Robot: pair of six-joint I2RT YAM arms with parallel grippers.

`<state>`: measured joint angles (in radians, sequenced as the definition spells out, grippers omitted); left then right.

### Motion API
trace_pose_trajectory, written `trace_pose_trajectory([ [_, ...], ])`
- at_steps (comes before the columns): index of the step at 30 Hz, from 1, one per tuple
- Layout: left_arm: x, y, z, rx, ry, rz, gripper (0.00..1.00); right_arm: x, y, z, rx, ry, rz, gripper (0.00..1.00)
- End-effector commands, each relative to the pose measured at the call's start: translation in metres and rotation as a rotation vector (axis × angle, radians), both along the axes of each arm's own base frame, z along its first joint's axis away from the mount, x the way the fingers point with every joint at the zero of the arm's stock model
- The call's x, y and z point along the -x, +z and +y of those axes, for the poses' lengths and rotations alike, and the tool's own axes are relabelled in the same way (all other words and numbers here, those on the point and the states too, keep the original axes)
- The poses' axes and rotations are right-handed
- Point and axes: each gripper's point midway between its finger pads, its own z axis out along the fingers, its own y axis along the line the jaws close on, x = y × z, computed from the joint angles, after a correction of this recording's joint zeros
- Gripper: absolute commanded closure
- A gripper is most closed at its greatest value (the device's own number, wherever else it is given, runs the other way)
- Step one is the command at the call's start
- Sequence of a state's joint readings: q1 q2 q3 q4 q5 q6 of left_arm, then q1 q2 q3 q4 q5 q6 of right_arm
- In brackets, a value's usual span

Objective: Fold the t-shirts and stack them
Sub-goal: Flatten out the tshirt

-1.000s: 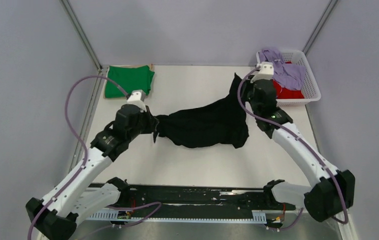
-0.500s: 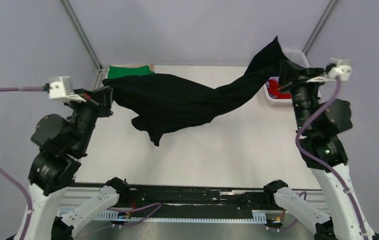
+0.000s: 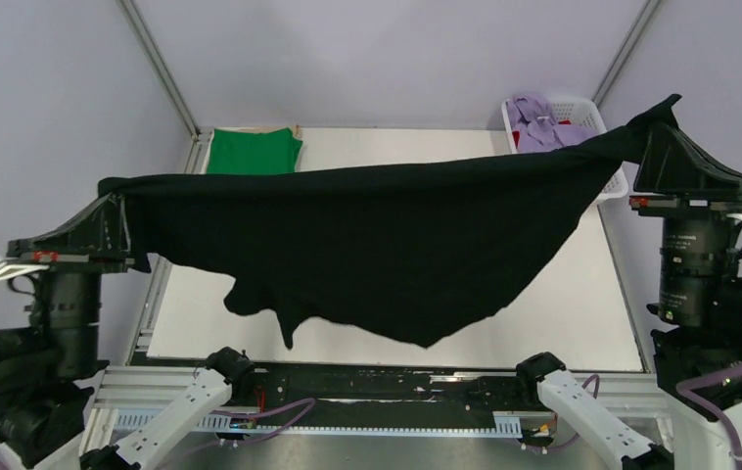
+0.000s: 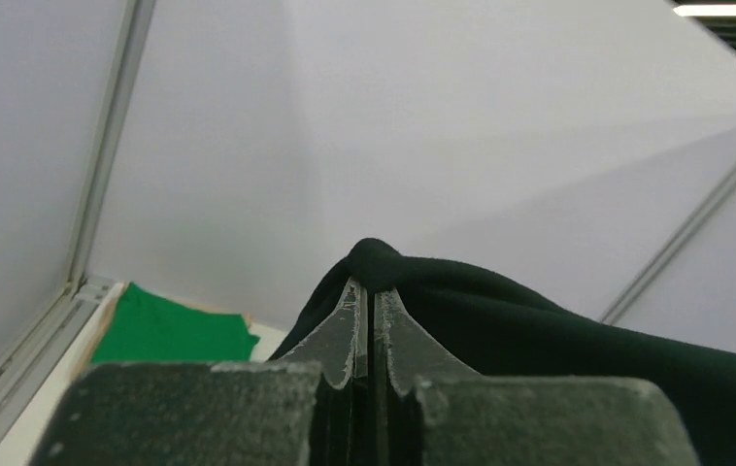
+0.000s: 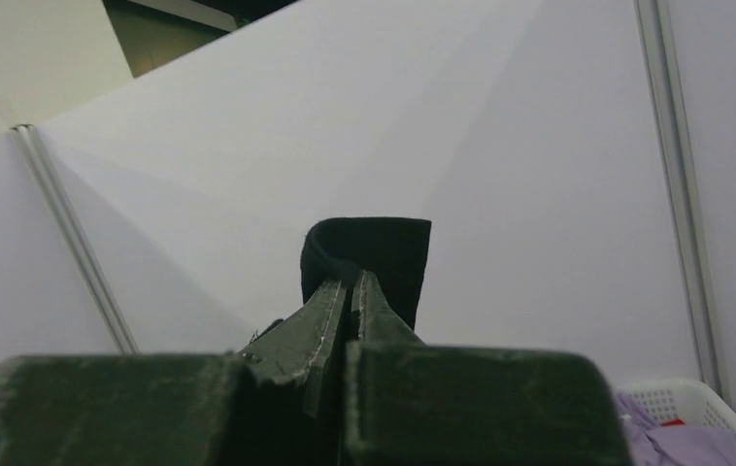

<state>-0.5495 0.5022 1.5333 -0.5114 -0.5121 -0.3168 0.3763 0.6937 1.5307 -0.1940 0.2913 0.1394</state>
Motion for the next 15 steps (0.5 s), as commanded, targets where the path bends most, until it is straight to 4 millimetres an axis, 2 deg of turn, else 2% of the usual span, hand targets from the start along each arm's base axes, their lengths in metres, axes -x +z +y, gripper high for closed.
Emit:
trace_pose_trajectory([
  [1,-0.056,-0.048,-0.007,-0.021,0.137,0.181,1.00,-0.066,-0.051,-0.003,0.028,-0.147,0.220,1.00],
  [4,-0.098,-0.096,-0.015,-0.061,0.245,0.343,1.00,-0.113,-0.096,0.001,0.061,-0.227,0.364,1.00],
  [6,-0.126,-0.142,-0.022,-0.101,0.321,0.473,1.00,-0.146,-0.136,0.008,0.098,-0.260,0.469,1.00],
  [9,-0.161,-0.225,-0.035,-0.176,0.372,0.680,1.00,-0.193,-0.212,0.015,0.133,-0.285,0.645,1.00],
  [10,-0.176,-0.253,-0.047,-0.212,0.331,0.756,0.95,-0.209,-0.239,0.016,0.139,-0.274,0.705,1.00],
  [11,-0.186,-0.283,-0.043,-0.211,0.338,0.820,0.90,-0.226,-0.270,0.018,0.141,-0.250,0.775,1.00],
  [12,-0.200,-0.312,-0.054,-0.234,0.273,0.896,0.69,-0.240,-0.298,0.020,0.138,-0.224,0.840,0.98],
  [13,-0.213,-0.345,-0.042,-0.232,0.297,0.984,0.50,-0.255,-0.325,0.021,0.151,-0.204,0.906,0.95],
  [14,-0.219,-0.363,-0.043,-0.217,0.260,1.041,0.22,-0.269,-0.346,0.020,0.163,-0.207,0.959,0.89],
  [15,-0.225,-0.386,-0.026,-0.183,0.302,1.134,0.11,-0.280,-0.359,0.017,0.170,-0.232,0.995,0.71],
])
